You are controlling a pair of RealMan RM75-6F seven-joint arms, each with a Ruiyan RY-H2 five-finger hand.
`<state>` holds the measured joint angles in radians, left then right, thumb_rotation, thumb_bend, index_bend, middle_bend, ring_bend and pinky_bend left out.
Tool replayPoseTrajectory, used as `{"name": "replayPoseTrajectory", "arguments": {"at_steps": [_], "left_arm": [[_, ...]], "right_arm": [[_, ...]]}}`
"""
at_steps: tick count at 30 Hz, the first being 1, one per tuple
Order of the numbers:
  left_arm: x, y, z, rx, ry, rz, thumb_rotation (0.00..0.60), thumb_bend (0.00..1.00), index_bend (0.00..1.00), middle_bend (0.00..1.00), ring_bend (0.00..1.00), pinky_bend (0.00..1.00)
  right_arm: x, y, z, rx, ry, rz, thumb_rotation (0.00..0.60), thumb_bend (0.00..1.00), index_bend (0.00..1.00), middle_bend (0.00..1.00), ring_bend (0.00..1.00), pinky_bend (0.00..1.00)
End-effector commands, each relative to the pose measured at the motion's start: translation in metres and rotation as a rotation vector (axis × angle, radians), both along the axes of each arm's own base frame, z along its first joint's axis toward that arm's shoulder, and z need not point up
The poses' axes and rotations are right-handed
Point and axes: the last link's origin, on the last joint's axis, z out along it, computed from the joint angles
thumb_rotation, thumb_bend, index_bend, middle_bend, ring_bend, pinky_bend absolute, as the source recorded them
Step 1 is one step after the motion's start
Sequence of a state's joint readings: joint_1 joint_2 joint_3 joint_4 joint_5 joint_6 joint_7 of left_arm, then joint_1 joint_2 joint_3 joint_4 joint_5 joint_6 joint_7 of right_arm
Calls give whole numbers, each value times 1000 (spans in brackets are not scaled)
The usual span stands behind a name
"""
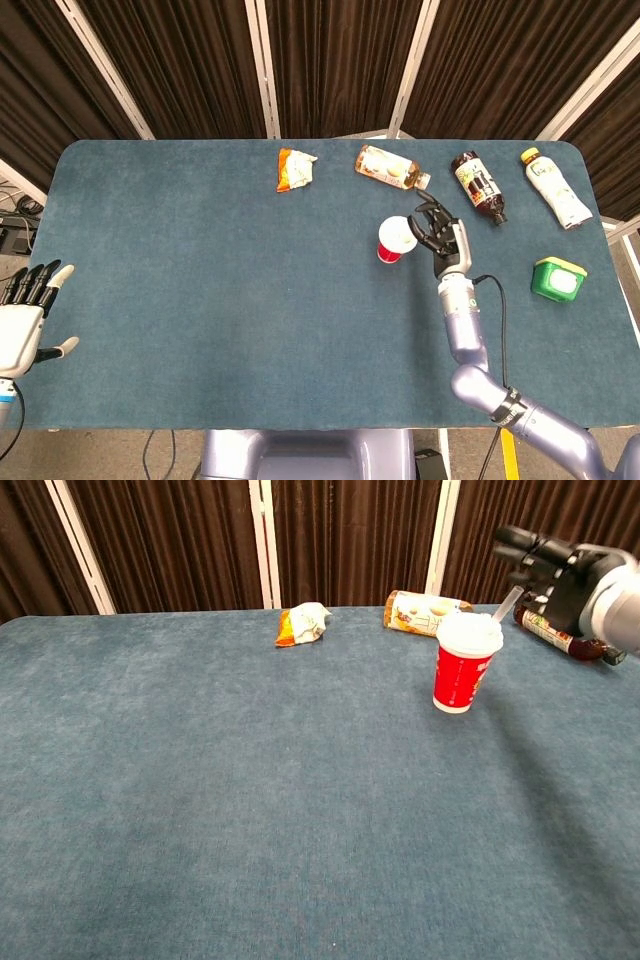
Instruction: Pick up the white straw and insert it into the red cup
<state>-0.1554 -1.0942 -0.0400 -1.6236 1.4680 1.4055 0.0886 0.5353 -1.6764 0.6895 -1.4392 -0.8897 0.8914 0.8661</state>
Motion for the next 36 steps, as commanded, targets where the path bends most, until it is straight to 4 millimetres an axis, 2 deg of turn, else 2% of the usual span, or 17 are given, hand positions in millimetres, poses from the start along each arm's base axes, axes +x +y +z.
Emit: {"name": "replayPoseTrajectory", "arguments": {"at_steps": [1,4,6,7,11,13,17,20,27,32,36], "left_arm": [[0,0,0,0,0,0,600,58,35,0,0,0],[0,0,0,0,0,0,600,58,34,0,0,0],[0,0,0,1,0,0,600,57,35,0,0,0],[0,0,0,1,0,0,600,57,35,0,0,0],[0,-1,0,3,1,-1,600,57,35,0,0,0],[1,-1,0,3,2,-1,600,56,35,0,0,0],[1,-1,-1,5,4,-1,600,57,35,0,0,0],[1,-1,-1,7,6,-1,600,57,35,0,0,0],[0,-2,-1,9,5,-2,600,57,35,0,0,0],[0,-2,-1,8,1,-3,600,57,35,0,0,0],[0,-3,-1,7,1,-5,600,57,35,0,0,0]], "right_arm": [[-4,3,23,-66,106,29,600,243,434,120,0,0],[-9,5,49,-132,270,63,600,193,372,61,0,0],[-14,9,68,-164,414,88,600,150,282,12,0,0],[-16,11,74,-168,462,97,600,138,249,4,0,0],[-38,28,113,-172,835,143,600,56,50,0,0,0],[-47,38,126,-175,965,145,600,18,13,0,0,0],[-74,64,149,-179,1358,137,600,0,0,0,0,0],[-92,87,156,-166,1604,120,600,0,0,0,0,0],[-121,139,146,-96,1867,122,600,0,0,0,0,0],[-139,171,135,-65,1879,131,600,0,0,0,0,0],[-149,184,133,-33,1879,127,600,0,0,0,0,0]]}}
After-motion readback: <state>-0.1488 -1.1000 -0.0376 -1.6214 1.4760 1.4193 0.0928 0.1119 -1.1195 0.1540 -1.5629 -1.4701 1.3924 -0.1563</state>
